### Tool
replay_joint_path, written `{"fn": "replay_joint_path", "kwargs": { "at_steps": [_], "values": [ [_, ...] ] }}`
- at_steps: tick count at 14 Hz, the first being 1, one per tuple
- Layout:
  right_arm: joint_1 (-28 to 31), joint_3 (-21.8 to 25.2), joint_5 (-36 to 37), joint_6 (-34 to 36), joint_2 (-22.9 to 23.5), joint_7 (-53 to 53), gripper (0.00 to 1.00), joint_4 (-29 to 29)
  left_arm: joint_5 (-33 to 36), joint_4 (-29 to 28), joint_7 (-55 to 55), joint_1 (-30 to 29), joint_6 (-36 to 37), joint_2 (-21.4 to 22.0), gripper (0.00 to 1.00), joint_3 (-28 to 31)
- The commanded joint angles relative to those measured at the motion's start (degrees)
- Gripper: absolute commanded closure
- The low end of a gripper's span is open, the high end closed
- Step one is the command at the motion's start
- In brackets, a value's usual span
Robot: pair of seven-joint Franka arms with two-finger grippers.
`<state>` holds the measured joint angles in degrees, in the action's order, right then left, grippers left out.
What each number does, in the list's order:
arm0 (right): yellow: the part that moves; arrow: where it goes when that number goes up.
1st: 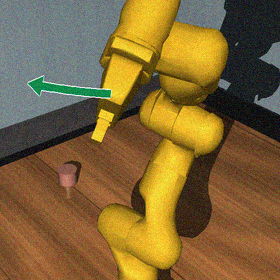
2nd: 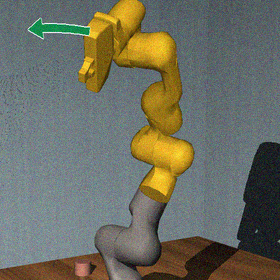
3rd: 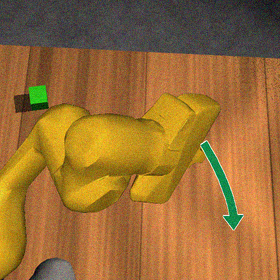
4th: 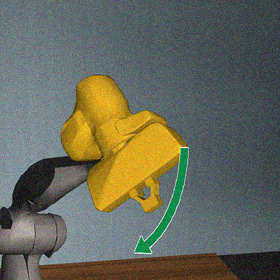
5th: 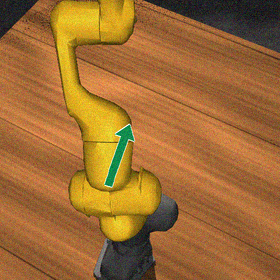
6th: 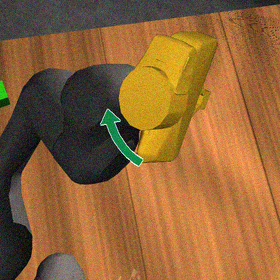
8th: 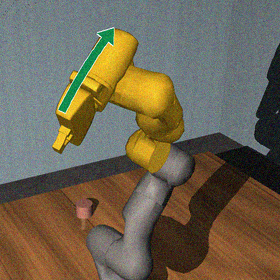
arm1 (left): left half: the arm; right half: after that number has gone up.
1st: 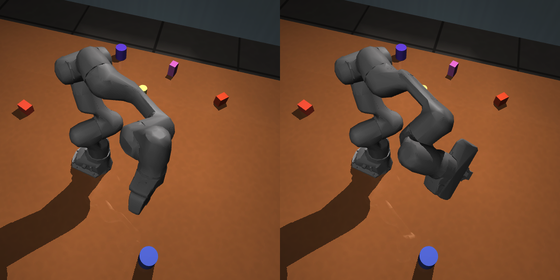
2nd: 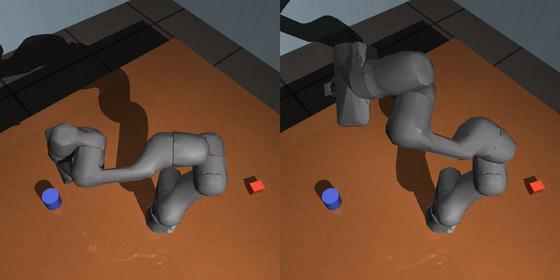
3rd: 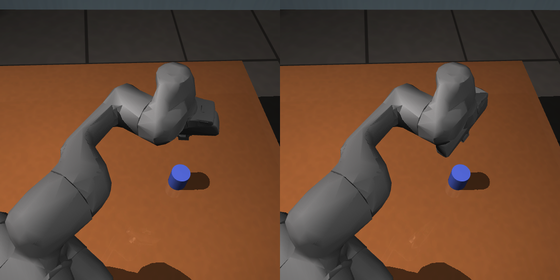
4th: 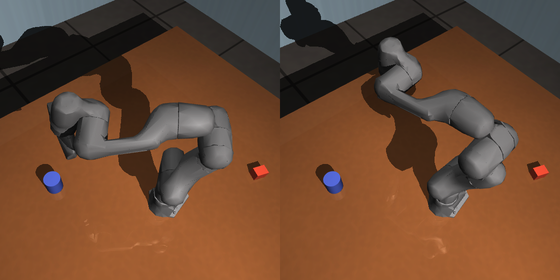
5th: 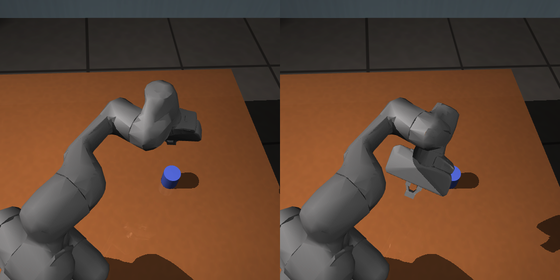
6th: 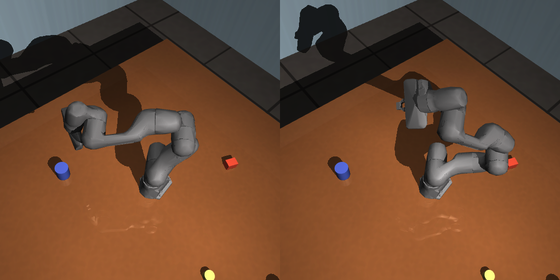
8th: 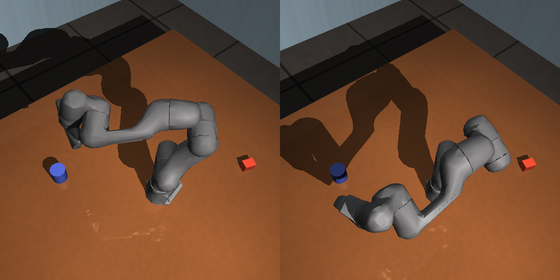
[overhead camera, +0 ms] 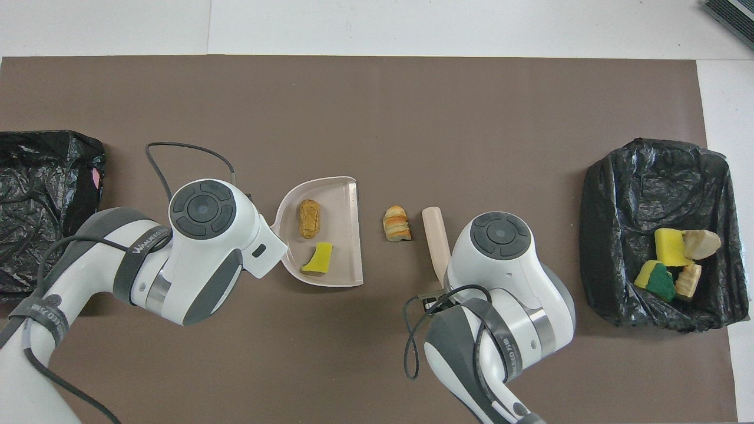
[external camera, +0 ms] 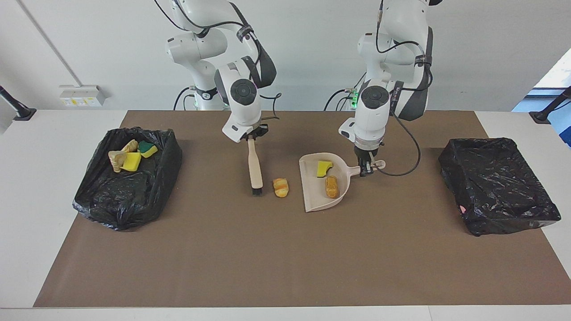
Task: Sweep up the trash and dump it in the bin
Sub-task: 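Push the last crusts into the dustpan with the brush in the right gripper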
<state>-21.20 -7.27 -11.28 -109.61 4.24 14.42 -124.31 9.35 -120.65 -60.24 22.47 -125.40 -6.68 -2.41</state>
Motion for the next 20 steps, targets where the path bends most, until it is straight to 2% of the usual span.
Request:
{"fn": "replay_joint_path", "kwargs": {
  "at_steps": [1,5,9,12,20],
  "values": [
    [-1.8,-0.6,-11.8,-2.1,0.7,-5.7,1.00,1.0,-0.7,-2.7,1.9,0.5,-0.4,1.6,1.00,0.0],
    [-8.4,-0.6,-23.9,-8.9,0.5,-2.8,1.00,1.4,-0.7,-3.4,2.2,1.0,-0.5,1.9,1.00,0.0],
    [-9.6,-0.6,-24.7,-9.1,0.5,0.1,1.00,2.1,-0.7,-3.4,1.5,0.9,-1.1,1.9,1.00,0.0],
    [-14.0,-1.3,-28.0,-12.3,0.3,8.3,1.00,5.8,-0.7,-3.4,1.6,0.9,-1.0,1.9,1.00,0.0],
    [-10.0,-0.7,-26.2,-2.2,-4.8,8.1,1.00,6.9,-0.7,-3.4,0.3,0.2,-1.0,1.9,1.00,0.0]
  ]
}}
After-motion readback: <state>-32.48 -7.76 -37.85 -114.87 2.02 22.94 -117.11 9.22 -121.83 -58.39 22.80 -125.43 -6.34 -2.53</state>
